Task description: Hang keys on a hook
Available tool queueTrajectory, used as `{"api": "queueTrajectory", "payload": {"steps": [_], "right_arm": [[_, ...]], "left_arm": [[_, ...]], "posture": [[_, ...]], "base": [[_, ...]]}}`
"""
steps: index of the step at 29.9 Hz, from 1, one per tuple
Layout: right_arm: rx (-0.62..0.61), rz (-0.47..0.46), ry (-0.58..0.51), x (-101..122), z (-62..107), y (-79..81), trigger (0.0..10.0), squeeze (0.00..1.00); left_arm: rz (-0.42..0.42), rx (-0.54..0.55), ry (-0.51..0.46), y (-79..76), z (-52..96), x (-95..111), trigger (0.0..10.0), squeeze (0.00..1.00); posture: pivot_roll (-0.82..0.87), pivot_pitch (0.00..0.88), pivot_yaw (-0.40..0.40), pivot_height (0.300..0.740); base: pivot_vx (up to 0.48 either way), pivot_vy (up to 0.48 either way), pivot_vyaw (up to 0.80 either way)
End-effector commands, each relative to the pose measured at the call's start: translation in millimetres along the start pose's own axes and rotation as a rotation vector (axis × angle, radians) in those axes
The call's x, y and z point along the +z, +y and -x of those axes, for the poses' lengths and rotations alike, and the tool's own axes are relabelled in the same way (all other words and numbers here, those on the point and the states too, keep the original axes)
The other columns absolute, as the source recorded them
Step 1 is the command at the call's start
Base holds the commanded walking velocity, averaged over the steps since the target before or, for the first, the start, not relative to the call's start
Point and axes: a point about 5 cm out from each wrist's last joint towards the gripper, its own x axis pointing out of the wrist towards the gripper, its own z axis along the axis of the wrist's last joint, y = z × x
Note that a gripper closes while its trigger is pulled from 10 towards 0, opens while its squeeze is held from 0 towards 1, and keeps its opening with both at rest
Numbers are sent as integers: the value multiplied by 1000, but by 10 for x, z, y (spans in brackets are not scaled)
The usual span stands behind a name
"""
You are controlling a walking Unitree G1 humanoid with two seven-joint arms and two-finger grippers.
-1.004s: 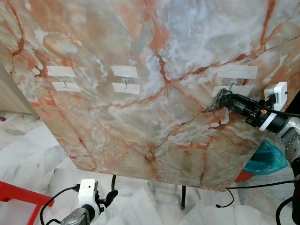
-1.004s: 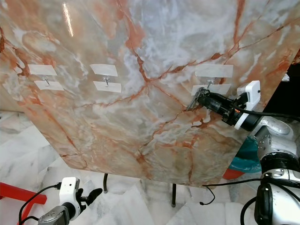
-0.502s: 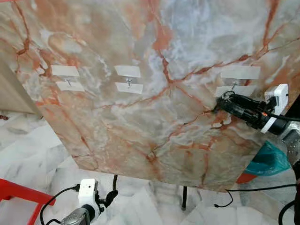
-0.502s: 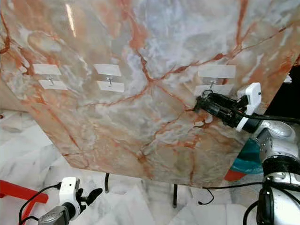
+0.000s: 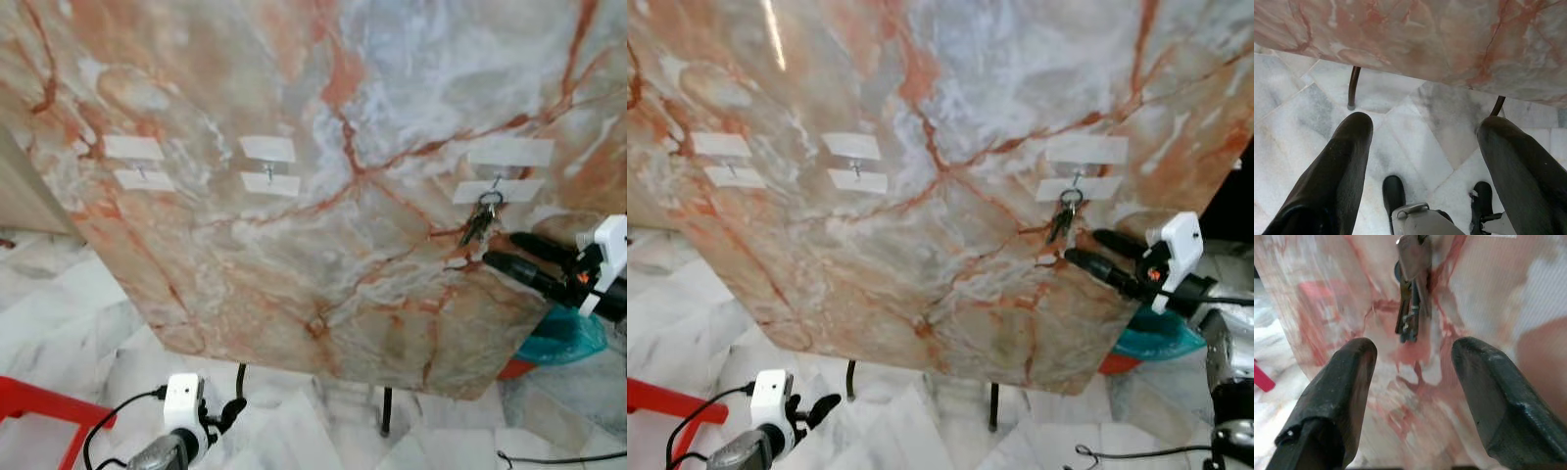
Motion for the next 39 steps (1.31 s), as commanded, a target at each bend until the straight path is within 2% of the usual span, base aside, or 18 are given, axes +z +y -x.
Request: {"api": "queueTrajectory", "payload": {"steps": [1,6,9,12,13,16,17,19,21,23,24,29,30,32,33,34,37,39], "right_arm": [[-4,-15,-13,-38,-19,77,10000,0],[-71,-97,12,-274,-115,217,10000,0],[-136,-155,38,-403,-139,246,10000,0],[-285,-270,159,-746,-157,305,10000,0],[-378,-318,225,-922,-152,331,10000,0],[-500,-383,261,-1099,-148,352,10000,0],[-500,-383,261,-1099,-148,352,10000,0],[-567,-444,301,-1259,-155,422,10000,0],[-584,-462,317,-1313,-161,456,10000,0],[-612,-476,375,-1483,-192,589,10000,0],[-618,-497,399,-1596,-237,713,10000,0],[-593,-443,558,-1865,-263,1005,10000,0],[-602,-463,605,-1970,-260,1132,10000,0],[-599,-474,616,-1999,-262,1176,10000,0],[-602,-478,666,-2099,-218,1294,10000,0],[-610,-484,679,-2129,-198,1327,10000,0],[-629,-425,767,-2244,-74,1418,10000,0],[-633,-441,769,-2264,-60,1445,10000,0]], "left_arm": [[-2,15,13,45,28,-36,10000,0],[5,62,10,87,42,-45,10000,0],[19,89,5,117,53,-50,10000,0],[41,135,10,187,83,-69,10000,0],[46,155,18,224,102,-87,10000,0],[54,187,25,274,130,-110,10000,0],[54,187,25,274,130,-110,10000,0],[55,219,37,319,159,-141,10000,0],[54,231,43,335,170,-154,10000,0],[50,248,69,359,201,-213,10000,0],[52,260,92,369,223,-265,10000,0],[54,265,141,350,251,-372,10000,0],[51,268,159,336,259,-411,10000,0],[49,270,165,333,261,-422,10000,0],[53,279,171,330,265,-440,10000,0],[55,281,173,327,266,-446,10000,0],[37,294,188,320,273,-474,10000,0],[35,295,191,319,275,-480,10000,0]], "posture": [[47,82,73,740],[46,73,67,740],[50,71,65,740],[44,64,63,740],[42,60,60,740],[40,55,57,740],[40,55,57,740],[39,45,51,740],[39,45,51,740],[29,30,43,740],[23,25,38,740],[17,15,24,740],[15,10,15,740],[15,10,15,740],[16,0,9,740],[16,0,6,740],[23,0,-3,740],[15,0,-6,740]], "base": [[0,0,0],[0,0,0],[0,0,0],[0,0,0],[0,0,0],[0,0,0],[0,0,0],[0,0,0],[0,0,0],[0,0,0],[0,0,0],[0,0,0],[0,0,0],[0,0,0],[0,0,0],[0,0,0],[0,0,0],[0,0,0]]}}
